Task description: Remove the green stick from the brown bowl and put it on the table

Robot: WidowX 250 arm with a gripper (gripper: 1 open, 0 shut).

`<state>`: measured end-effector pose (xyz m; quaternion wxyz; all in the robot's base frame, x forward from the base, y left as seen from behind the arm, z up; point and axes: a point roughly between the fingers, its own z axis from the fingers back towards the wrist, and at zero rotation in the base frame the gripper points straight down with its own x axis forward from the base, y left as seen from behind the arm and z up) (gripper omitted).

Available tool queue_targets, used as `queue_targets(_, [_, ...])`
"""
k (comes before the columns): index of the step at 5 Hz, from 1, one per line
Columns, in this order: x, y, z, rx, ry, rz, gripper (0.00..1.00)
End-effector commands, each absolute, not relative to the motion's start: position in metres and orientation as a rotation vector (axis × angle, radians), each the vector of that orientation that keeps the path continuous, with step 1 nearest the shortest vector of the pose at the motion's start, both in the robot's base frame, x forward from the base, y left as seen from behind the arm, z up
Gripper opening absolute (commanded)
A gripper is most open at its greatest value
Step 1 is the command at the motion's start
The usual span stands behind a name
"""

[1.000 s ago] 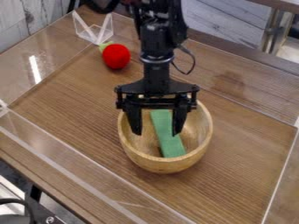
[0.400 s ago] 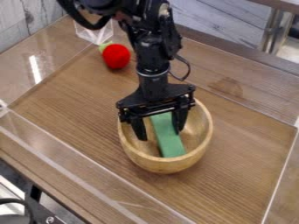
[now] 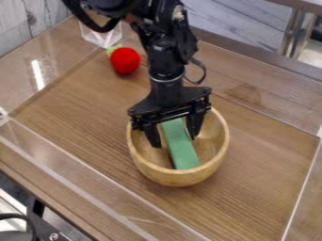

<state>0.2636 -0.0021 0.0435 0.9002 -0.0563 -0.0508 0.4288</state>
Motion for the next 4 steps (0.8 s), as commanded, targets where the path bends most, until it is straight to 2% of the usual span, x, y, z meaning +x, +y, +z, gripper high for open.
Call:
queue_targets(1, [0.2701, -0.0037, 0.0468, -0.116, -0.140, 0.884, 1.00])
queue_targets(4, [0.2726, -0.0073, 0.0452, -0.100, -0.166, 0.899, 1.00])
